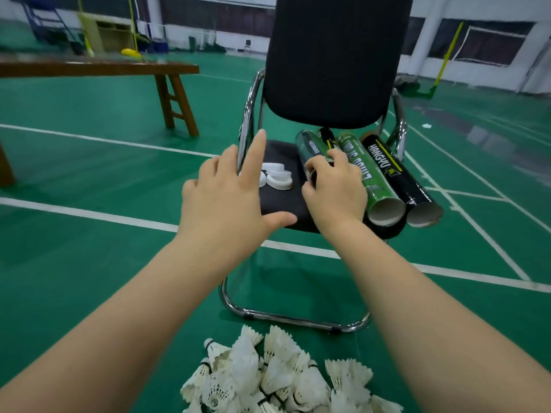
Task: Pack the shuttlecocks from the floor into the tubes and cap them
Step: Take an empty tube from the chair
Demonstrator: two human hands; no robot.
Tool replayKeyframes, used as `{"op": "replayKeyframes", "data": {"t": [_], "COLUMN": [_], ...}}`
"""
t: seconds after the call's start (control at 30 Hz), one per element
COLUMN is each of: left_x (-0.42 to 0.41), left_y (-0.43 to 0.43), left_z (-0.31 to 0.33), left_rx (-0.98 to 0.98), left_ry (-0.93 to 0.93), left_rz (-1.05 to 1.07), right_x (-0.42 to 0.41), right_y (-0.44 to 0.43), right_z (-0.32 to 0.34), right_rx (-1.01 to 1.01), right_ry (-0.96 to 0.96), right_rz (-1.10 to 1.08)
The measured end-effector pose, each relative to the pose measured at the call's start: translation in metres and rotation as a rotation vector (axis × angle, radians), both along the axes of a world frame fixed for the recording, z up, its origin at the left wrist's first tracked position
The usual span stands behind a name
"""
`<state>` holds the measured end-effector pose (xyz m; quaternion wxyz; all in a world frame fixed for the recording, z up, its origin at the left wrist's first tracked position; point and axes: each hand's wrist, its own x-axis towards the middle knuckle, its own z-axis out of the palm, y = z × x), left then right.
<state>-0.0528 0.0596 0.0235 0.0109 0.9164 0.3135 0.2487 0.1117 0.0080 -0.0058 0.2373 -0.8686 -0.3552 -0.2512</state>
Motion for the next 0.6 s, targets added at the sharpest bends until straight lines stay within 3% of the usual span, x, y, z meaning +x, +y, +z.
{"op": "replayKeyframes", "data": {"t": [0.4, 0.6], "left_x": [-0.044, -0.072], "left_y": [-0.074, -0.093], "left_z": [0.049, 0.057], "left_rx": [0.173, 0.391], "left_ry": [-0.153, -0.277], "left_rz": [-0.228, -0.597], "right_x": [-0.152, -0.205], "right_y": [-0.145, -0.182], "right_z": [0.067, 0.082], "right_rx": [0.528, 0.648], "right_ry": [0.089, 0.244], "right_rz": [0.153, 0.339]}}
